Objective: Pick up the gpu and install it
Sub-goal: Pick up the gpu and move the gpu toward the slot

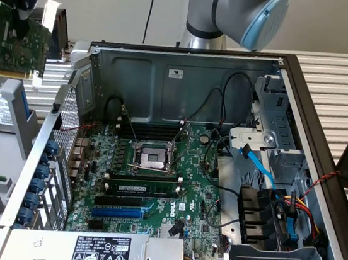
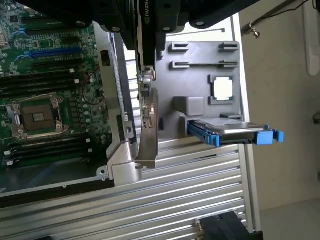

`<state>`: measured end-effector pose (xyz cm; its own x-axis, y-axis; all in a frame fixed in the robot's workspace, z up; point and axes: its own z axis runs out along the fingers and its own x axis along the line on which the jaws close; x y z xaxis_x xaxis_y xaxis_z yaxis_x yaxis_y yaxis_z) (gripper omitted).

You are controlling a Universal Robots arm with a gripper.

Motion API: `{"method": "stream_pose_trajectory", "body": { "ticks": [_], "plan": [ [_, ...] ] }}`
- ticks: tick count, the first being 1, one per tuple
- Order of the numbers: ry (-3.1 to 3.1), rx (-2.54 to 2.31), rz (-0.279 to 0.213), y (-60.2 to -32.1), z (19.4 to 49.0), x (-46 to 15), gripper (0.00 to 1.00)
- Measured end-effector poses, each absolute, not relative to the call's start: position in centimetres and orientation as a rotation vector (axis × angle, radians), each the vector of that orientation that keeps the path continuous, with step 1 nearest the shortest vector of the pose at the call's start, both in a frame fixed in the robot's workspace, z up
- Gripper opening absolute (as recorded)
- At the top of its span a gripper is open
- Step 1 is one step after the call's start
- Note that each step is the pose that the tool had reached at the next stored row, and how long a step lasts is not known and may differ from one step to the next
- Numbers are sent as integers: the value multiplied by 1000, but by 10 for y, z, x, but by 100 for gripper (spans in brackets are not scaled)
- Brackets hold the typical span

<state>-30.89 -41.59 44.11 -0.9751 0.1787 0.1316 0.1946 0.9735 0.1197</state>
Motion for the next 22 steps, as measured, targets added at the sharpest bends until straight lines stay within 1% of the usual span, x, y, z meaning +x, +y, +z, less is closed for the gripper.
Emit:
{"method": "stream_pose_trajectory", "body": {
  "ticks": [9,16,22],
  "plan": [
    [-2997,-279,-218,-421,482,-282,27],
    [-2991,-279,-217,-426,513,-258,27],
    [-2980,-279,-215,-428,524,-236,27]
  ]
}}
